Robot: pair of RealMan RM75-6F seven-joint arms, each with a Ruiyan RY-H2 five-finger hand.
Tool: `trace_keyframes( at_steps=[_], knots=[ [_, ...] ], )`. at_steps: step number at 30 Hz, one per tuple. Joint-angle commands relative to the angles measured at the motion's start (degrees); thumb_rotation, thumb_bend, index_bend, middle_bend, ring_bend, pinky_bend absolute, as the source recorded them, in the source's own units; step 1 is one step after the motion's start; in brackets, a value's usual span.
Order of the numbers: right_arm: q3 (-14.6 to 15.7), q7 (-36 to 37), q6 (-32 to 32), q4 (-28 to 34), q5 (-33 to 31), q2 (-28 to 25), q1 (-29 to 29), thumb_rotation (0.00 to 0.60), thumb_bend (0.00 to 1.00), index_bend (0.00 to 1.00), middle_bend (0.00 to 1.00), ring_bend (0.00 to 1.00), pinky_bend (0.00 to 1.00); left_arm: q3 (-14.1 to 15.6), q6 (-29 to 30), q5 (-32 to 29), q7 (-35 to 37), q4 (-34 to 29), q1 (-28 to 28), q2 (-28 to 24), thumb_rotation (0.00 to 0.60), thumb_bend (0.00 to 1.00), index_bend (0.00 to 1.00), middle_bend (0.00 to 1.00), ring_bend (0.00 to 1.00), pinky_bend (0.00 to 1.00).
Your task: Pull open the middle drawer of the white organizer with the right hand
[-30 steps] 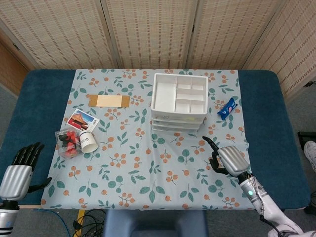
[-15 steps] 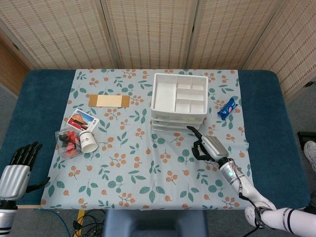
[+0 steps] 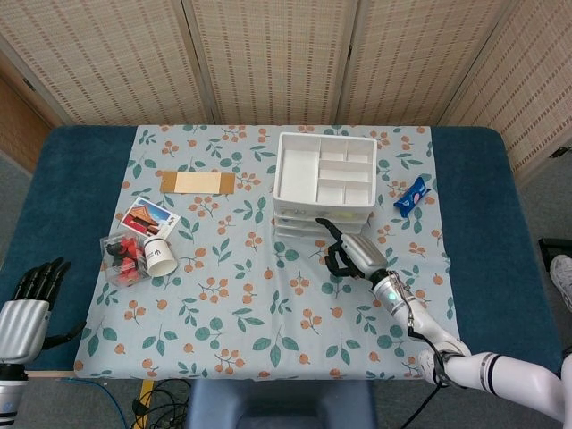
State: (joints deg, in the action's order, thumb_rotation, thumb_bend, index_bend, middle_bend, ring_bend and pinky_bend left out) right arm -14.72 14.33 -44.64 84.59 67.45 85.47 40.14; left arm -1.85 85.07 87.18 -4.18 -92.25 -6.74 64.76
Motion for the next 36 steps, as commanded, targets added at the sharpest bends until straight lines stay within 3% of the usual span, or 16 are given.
trace_keyframes(
  at_steps=[1, 29, 36],
  knots=[
    [-0.3, 0.0, 0.3, -0.8, -0.6, 0.7, 0.6, 0.6, 0.6, 0.0, 0.74, 0.87, 1.0, 0.0, 0.0, -0.1, 0.1, 0.1, 0.1, 0.0, 0.6, 0.17, 0.05, 0.06, 0.06, 0.08],
    [0.1, 7.9, 1.5, -7.1, 4.6, 3.6, 3.2, 0.6, 0.6, 0.0, 0.74, 0.87, 1.0, -0.2, -0.4, -0.5, -0.9, -0.3, 0.0, -0.4, 0.6, 0.17, 0.05, 0.06, 0.06, 0.08],
    [0.4, 8.9, 1.4, -7.3, 5.5, 3.3, 3.5, 0.6, 0.61, 0.07, 0.74, 0.87, 1.0, -0.2, -0.6, -0.6, -1.2, -0.5, 0.0, -0.5, 0.6, 0.17, 0.05, 0.06, 0.06, 0.08]
  ],
)
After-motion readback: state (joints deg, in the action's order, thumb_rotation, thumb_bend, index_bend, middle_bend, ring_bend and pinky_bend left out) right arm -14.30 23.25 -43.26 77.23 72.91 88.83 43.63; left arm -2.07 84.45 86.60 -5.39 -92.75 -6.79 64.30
